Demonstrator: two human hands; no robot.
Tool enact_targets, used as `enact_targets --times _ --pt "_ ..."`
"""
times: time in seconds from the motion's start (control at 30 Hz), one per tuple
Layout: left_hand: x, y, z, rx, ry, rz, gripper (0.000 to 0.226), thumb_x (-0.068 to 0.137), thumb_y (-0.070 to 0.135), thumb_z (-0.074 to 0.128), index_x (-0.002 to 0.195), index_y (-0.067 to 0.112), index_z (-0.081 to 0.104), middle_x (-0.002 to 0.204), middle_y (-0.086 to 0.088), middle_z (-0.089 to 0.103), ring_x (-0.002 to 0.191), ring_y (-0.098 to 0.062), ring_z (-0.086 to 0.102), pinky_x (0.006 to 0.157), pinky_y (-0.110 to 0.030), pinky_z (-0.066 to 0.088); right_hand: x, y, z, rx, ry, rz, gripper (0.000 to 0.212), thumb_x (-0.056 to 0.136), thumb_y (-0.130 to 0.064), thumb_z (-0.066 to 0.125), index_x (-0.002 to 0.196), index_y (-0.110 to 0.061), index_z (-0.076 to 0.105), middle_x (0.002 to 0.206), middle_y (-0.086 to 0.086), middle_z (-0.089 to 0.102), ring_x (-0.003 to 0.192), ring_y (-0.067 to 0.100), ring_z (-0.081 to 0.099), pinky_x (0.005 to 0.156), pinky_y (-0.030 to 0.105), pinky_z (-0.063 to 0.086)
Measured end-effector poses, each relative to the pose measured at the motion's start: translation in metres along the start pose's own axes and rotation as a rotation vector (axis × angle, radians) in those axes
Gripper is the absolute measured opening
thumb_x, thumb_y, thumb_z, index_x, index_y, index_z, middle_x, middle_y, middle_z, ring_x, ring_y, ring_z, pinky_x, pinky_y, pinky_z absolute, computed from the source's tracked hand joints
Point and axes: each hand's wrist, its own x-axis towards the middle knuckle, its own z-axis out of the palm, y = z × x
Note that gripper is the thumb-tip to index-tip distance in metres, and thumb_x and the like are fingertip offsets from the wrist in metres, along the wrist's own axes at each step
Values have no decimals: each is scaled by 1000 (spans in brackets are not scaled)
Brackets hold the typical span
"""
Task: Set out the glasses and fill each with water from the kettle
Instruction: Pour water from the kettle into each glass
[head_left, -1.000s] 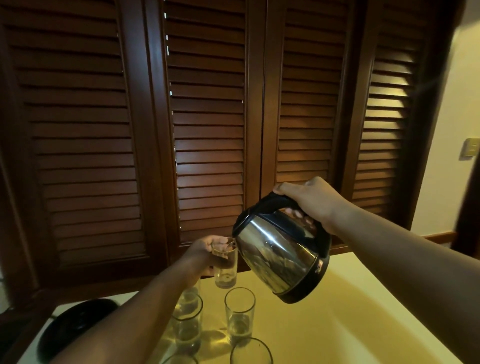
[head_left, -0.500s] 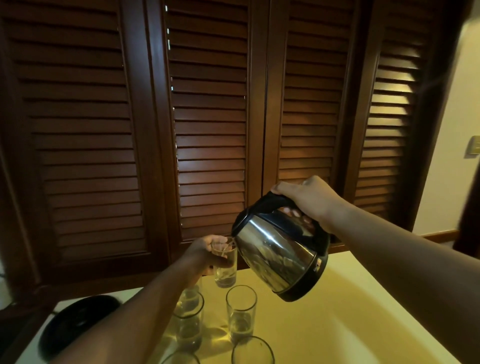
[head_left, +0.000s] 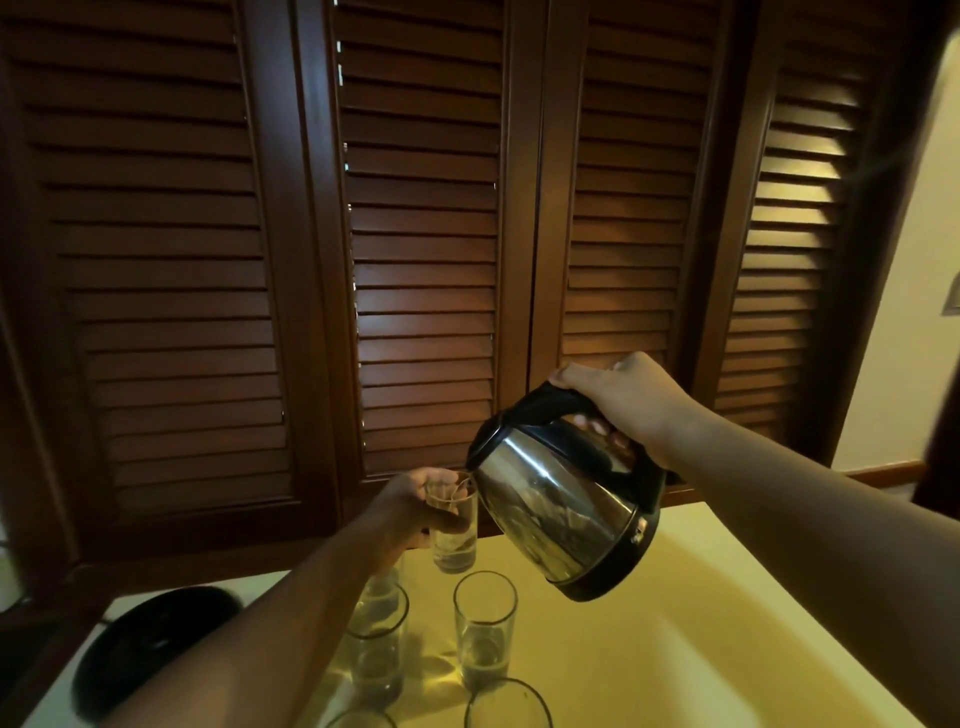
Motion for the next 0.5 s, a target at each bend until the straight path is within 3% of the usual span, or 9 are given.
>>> enact_targets --times 0.2,0.33,0.43,0.5 --pt "1 0 -4 28 -58 25 56 75 3 81 127 19 66 116 -8 76 113 -28 70 101 -56 53 4 7 -2 -20 3 -19 43 89 -53 71 75 -13 75 56 -1 69 61 14 66 66 32 52" --pt "4 1 -4 28 -45 37 48 84 0 75 128 16 64 115 -10 76 110 -25 72 100 -50 55 3 15 -5 32 1 19 46 91 -52 70 81 -8 76 62 13 69 59 17 63 59 28 52" --pt "6 5 0 41 26 21 47 83 -7 73 124 16 65 114 -11 76 107 -26 72 99 -46 57 -1 27 -8 84 10 47 46 93 -51 68 75 -9 73 50 0 60 46 12 55 50 23 46" --pt "9 9 4 36 55 8 50 81 -13 73 123 12 66 110 -11 75 102 -24 73 91 -39 60 -3 40 -10 142 21 66 45 93 -49 69 74 -8 73 50 -1 61 47 14 57 54 25 48"
